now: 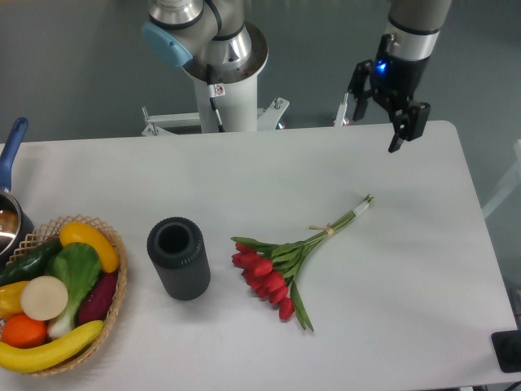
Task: Pick up the flowers from the table
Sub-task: 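Move the open gripper down toward the tulip bouquet's stems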
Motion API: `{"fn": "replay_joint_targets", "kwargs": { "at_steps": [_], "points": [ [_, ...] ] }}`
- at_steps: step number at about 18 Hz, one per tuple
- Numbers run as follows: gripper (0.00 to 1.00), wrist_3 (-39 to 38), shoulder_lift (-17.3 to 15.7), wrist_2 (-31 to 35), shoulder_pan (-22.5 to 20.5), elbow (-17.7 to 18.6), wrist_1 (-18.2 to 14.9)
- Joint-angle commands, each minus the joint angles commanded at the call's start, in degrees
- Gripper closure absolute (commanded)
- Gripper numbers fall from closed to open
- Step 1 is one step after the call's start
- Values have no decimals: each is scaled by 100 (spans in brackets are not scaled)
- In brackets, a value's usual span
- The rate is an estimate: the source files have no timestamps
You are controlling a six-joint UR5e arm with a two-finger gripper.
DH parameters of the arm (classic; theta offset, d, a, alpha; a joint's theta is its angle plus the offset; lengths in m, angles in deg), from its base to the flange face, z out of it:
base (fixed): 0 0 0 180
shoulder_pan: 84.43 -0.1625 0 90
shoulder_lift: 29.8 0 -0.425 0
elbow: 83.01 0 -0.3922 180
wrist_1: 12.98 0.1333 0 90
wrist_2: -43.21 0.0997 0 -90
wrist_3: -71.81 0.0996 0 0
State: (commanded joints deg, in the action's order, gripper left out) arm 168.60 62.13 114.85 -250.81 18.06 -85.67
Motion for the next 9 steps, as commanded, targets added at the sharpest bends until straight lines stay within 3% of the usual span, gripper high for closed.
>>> {"fn": "replay_joint_targets", "kwargs": {
  "at_steps": [4,7,9],
  "points": [
    [2,-450,421,-115,396,9,527],
    [0,-451,1044,-27,790,-96,659],
    [0,-486,1213,140,888,-140,730]
  ]
}}
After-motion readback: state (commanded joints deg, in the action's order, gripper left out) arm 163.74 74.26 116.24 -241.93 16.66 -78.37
